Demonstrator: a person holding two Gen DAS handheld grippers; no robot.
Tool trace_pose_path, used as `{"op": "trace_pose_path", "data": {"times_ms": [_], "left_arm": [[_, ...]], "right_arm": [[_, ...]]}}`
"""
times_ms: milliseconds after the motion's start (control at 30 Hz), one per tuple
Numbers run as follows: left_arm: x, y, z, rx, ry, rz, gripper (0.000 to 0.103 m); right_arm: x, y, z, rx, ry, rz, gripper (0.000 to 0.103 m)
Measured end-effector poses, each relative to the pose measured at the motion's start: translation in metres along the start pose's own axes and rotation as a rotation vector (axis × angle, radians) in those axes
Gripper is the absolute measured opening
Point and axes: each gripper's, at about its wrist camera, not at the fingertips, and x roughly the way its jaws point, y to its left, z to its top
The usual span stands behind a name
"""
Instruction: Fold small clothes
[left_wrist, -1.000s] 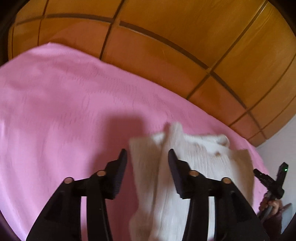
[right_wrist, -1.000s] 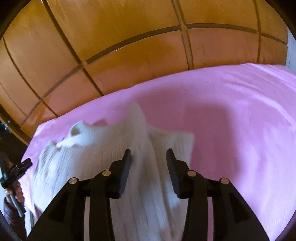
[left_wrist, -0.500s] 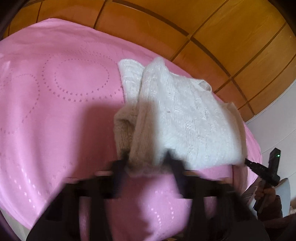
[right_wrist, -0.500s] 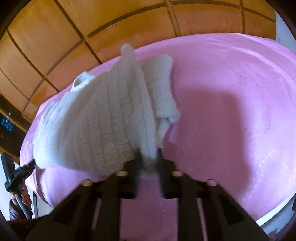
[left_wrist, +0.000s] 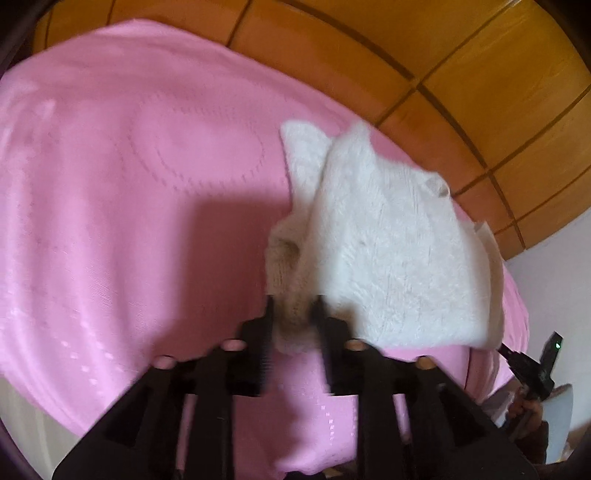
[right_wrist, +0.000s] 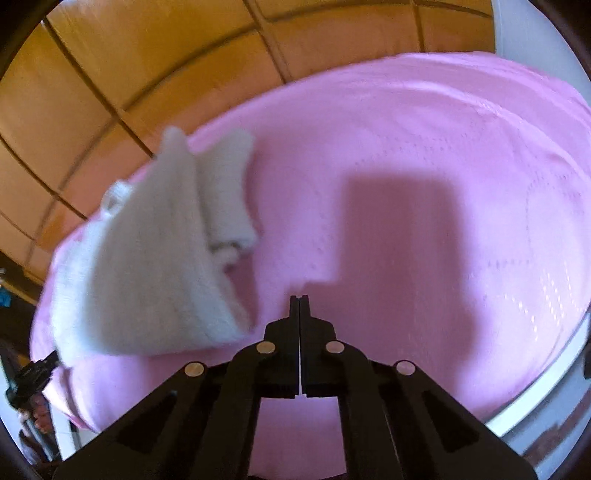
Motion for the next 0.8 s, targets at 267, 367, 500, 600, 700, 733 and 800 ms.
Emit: {"op": "trace_pose_path", "data": {"times_ms": [267,367,500,600,700,733,800], "left_arm": [[-0.034,-0.023,0.017,0.049,-0.171,-0.037,0.037],[-0.026,-0.048,0.020,0.144,-0.165,-0.025,0.037],[-0.005,-0.080,0.023,0.249,-0.136,-0.034,0.037],[0.015,-0.101,0.027,0.311,-0.106,-0.044,0.054],[0.034,-0.113,0.032,0.339,-0.083,-0.003,0.054],[0.041,-0.116,0.033,0.349,-0.080,0.034,0.054],[0.058,-0.115,0.037,0.356,-0.059,0.101,0.046]], "right_arm": [[-0.003,0.043,0.033,-0.112,-0.088,0.070,0.026],[0.023,0.069,0.043,-0.173,-0.067,0.052,0.037],[0.050,0.087,0.055,-0.213,-0.045,0.039,0.037],[0.067,0.098,0.061,-0.250,-0.024,0.033,0.022],[0.071,0.104,0.062,-0.300,-0.025,-0.022,0.005],[0.068,0.103,0.062,-0.299,-0.040,-0.031,0.005],[0.068,0.094,0.067,-0.273,-0.065,-0.084,0.005]]}}
